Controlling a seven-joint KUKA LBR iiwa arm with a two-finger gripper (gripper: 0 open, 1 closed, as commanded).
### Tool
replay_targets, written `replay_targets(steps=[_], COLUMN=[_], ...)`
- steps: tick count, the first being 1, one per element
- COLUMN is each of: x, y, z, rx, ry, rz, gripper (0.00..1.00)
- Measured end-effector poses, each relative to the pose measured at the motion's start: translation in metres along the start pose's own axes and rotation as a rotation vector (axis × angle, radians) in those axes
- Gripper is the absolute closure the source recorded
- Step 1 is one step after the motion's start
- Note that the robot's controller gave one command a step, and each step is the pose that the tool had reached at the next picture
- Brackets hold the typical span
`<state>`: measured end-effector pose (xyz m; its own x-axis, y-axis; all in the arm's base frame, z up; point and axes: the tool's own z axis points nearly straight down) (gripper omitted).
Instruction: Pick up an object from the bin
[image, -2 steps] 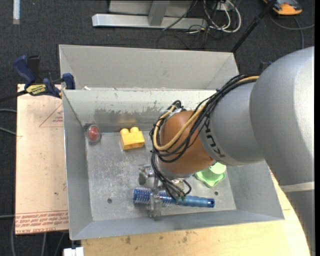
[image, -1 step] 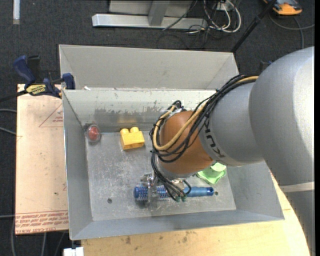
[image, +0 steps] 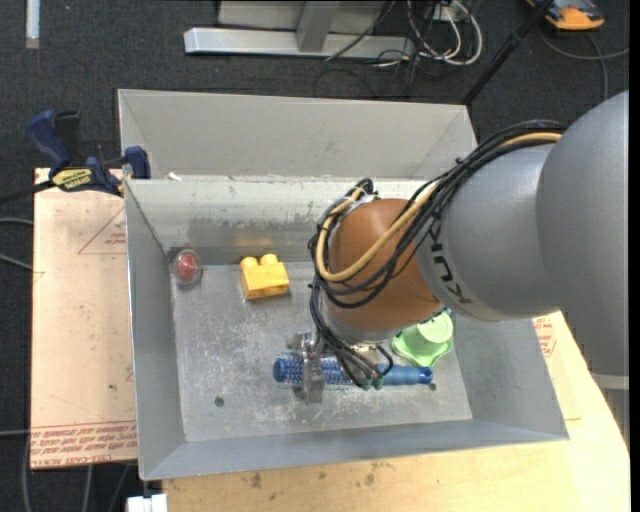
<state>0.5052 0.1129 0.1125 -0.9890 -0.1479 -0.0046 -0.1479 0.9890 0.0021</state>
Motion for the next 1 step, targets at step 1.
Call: replay_targets(steps=[1], x=[-0.0006], y=[0.0004], z=[-0.0169], rx=[0.000], ry=[0.002], rz=[0.002], gripper=[1.00])
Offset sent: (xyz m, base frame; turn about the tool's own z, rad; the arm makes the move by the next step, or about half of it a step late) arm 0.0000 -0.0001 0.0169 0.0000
